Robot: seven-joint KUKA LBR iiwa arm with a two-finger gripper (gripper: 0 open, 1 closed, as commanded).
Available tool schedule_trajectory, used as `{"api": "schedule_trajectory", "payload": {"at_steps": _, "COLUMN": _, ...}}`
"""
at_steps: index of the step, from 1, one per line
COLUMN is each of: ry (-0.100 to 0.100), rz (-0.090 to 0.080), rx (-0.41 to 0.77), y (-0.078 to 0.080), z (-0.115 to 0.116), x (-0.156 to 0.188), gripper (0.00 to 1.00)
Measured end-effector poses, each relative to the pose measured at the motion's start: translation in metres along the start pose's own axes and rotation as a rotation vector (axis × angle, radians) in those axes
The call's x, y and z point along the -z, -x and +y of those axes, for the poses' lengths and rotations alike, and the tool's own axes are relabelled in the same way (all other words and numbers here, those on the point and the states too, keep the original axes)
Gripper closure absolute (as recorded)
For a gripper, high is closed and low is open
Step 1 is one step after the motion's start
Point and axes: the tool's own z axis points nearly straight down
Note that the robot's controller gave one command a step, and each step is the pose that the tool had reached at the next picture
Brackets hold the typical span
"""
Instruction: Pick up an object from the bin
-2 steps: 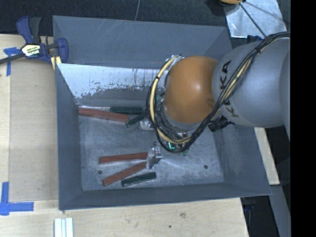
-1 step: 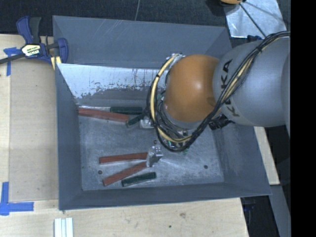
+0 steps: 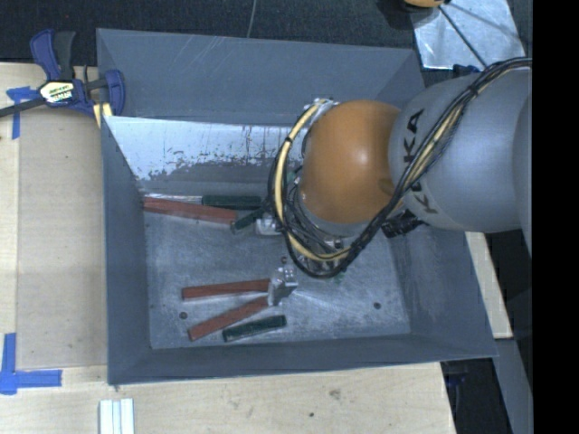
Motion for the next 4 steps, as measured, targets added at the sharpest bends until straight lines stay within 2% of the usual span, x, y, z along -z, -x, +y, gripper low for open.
{"api": "schedule_trajectory", "payload": {"at_steps": 1, "ry": 0.001, "rz": -0.008, "rx": -0.155, "y": 0.011, "z": 0.02, "x": -0.076, "gripper": 1.0}}
{"api": "schedule_trajectory", "payload": {"at_steps": 2, "ry": 0.001, "rz": -0.008, "rx": -0.155, "y": 0.011, "z": 0.02, "x": -0.076, "gripper": 1.0}}
{"api": "schedule_trajectory", "payload": {"at_steps": 3, "ry": 0.001, "rz": -0.017, "rx": 0.017, "y": 0.007, "z": 0.018, "x": -0.076, "gripper": 1.0}}
{"api": "schedule_trajectory", "payload": {"at_steps": 4, "ry": 0.001, "rz": -0.008, "rx": 0.017, "y": 0.007, "z": 0.014, "x": 0.112, "gripper": 1.0}}
